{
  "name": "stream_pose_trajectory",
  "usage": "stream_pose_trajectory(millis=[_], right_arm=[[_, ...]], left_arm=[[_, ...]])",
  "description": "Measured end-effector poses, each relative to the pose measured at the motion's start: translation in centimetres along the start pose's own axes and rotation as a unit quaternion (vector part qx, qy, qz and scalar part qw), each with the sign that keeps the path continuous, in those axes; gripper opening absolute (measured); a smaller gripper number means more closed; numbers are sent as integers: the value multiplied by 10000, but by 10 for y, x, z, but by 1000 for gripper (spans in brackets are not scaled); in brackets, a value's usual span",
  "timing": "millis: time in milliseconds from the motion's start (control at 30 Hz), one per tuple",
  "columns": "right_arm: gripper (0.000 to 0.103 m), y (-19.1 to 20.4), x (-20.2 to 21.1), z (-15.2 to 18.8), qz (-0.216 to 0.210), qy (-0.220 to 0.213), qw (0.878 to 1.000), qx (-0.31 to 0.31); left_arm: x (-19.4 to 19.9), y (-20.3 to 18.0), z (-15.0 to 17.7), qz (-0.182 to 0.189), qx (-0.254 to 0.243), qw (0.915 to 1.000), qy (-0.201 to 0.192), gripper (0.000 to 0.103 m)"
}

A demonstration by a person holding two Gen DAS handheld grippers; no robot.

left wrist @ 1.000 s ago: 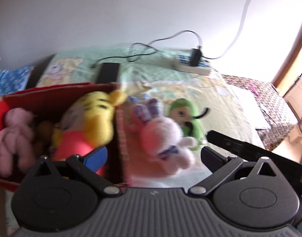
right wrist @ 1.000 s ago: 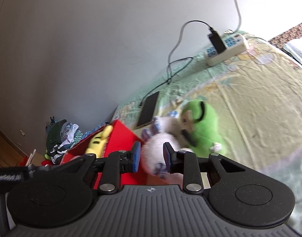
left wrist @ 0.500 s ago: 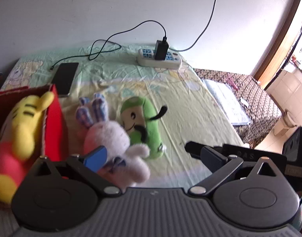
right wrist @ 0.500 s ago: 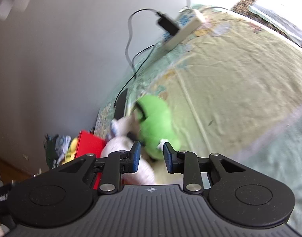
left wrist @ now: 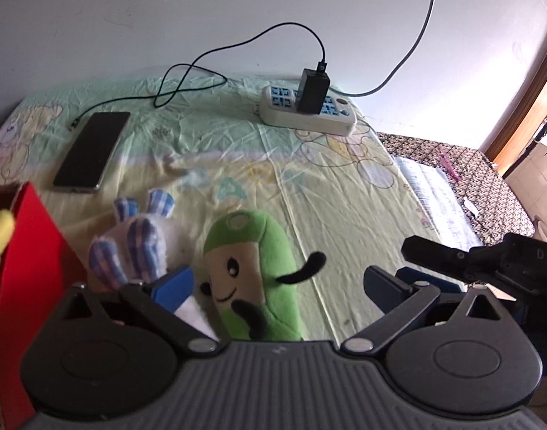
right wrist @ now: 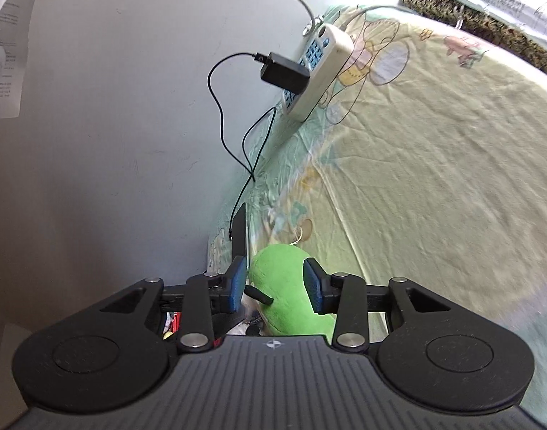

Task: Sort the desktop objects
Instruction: 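Close both grippers on the green plush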

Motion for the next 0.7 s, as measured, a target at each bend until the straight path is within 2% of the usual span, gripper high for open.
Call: stream_pose_trajectory(millis=[133,267,400,567,700], right_arm=[[40,-2,-24,-4,-53,264,9996,-96],[40,-5,-45,-6,-82,421,9990,-141],[41,-11,-66,-4,-64,638,9977,-238],[41,-22,-88,3,-69,1006,9938,-465],[41,-28,-95,3,-166,1092,9922,-578]], left_arm=[[-20,8,-2,-178,85,9997,105,100],[-40,18,1,-134,370,9986,359,99],[-50,18,2,-126,324,9983,460,97],[-61,21,6,-100,310,9976,618,88],[-67,25,7,-122,363,9968,694,84]])
Point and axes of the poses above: each gripper's, at about its wrist camera, not at the fingertips, and x roughly against the way its jaws point, y to its left, z to its underside, the point moved 4 cm from there along -x, roughly the way its jaws point, and after that the axes turned 5 degrees about -y, right-handed, at the moved point
